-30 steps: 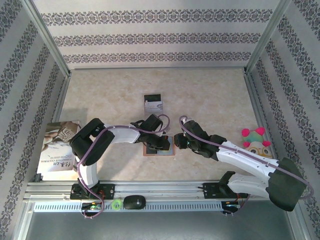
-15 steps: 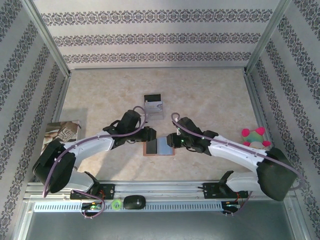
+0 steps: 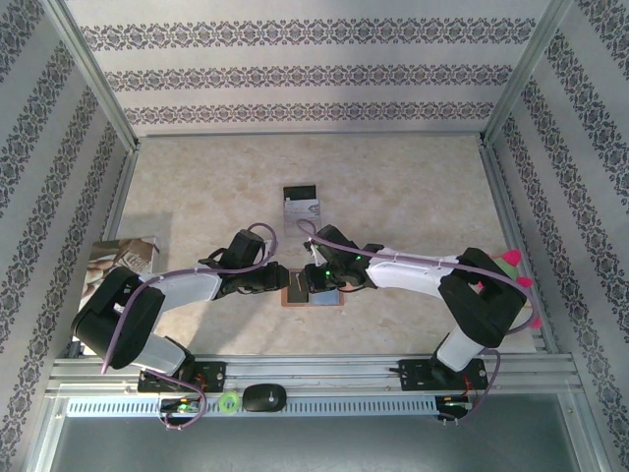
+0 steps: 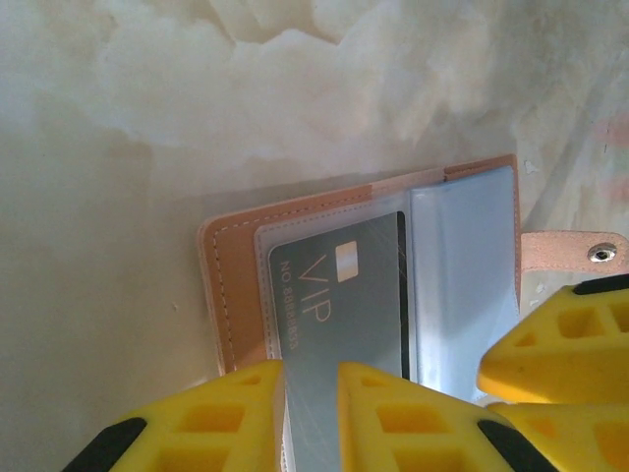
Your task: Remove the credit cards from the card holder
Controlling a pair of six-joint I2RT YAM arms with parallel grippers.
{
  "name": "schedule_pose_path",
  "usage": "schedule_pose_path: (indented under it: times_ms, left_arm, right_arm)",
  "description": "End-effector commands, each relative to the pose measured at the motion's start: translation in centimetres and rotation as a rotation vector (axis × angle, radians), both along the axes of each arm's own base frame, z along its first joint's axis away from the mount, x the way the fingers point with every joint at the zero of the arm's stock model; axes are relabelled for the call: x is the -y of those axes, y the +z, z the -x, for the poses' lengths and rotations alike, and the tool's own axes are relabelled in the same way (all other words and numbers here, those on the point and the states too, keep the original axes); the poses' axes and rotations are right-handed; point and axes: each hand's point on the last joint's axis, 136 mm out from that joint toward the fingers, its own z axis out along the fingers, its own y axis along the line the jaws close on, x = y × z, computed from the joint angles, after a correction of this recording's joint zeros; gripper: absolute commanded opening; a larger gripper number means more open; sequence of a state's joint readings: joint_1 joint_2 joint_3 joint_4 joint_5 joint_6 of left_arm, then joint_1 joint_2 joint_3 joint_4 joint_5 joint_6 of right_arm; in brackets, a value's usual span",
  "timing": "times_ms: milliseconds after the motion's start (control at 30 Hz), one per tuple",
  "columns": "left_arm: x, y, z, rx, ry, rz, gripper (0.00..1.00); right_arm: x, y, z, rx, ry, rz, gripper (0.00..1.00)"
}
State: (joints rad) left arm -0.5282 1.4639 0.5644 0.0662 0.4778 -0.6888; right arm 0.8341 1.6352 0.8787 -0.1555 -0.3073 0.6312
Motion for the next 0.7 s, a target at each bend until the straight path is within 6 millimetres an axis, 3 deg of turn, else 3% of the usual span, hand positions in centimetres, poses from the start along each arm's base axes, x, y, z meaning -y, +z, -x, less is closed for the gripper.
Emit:
schedule_pose_path:
  times_ms: [0, 133, 267, 500, 667]
  left_arm:
    - [0.4, 1.1, -0.6, 0.039, -0.006, 0.021, 0.2]
    - [0.8, 2.6, -0.8, 0.083, -0.016, 0.032, 0.18]
    - [1.8, 2.7, -0.8, 0.082, -0.041, 0.051, 0.15]
    - [0.9, 0.3, -0.6, 0.027, -0.01, -0.018, 0.04]
    - [0.1, -0.2, -0.1, 0.009, 0.014, -0.034, 0.03]
  right_arm:
    - [0.0, -0.2, -0.2, -0.006, -0.018, 0.035, 0.24]
    - [0.2, -0.1, -0.5, 0.014, -0.015, 0.043, 0.26]
    - [-0.1, -0.6, -0.6, -0.001, -0.017, 0.034, 0.25]
    - [0.1, -0.9, -0.8, -0.022, -0.027, 0.024, 0.24]
    - [0.2, -1.4, -1.0, -0.049, -0.039, 0.005, 0.23]
